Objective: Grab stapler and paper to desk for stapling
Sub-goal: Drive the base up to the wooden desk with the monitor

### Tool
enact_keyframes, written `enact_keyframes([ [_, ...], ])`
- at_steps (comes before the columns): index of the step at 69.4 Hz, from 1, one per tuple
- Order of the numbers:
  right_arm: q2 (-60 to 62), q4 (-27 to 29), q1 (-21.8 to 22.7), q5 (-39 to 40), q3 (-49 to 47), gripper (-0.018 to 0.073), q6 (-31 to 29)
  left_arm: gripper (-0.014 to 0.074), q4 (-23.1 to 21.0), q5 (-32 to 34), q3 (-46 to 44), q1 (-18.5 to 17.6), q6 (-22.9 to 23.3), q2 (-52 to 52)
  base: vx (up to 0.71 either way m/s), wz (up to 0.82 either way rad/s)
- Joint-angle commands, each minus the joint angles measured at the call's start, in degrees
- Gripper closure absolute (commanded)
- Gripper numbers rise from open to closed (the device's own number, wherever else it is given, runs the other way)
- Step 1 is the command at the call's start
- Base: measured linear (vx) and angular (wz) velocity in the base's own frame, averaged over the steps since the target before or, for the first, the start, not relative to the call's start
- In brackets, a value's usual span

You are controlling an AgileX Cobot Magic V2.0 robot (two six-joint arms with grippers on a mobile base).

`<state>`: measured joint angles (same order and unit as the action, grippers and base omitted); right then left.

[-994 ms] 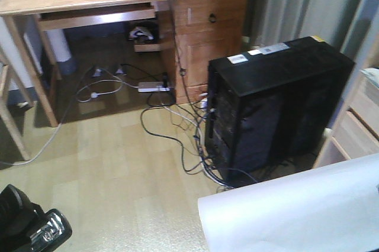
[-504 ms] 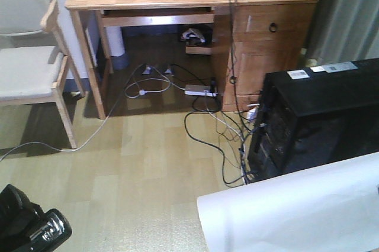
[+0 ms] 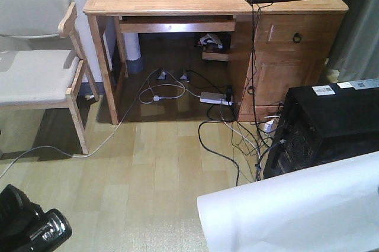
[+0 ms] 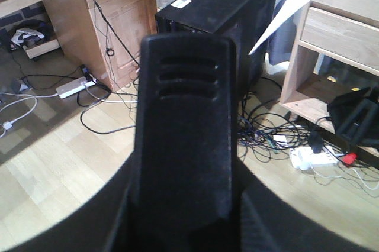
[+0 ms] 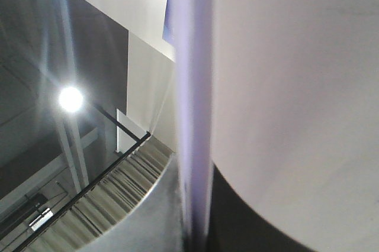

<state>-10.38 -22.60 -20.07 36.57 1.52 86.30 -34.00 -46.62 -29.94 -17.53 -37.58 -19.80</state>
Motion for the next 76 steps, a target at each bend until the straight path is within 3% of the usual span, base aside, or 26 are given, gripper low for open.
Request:
enact_keyframes([
  [1,-0.66,0.38,0.07,3.37,0.24,0.0565,-0.05,0.0603,-3.08,4.97,-1.66,-0.13,0.06,-0.29,0.17,-0.02],
  [76,-0.66,0.38,0.07,3.36,0.24,0.0565,-0.05,0.0603,-3.08,4.97,-1.71,-0.13,0.06,-0.29,0.25,0.00],
])
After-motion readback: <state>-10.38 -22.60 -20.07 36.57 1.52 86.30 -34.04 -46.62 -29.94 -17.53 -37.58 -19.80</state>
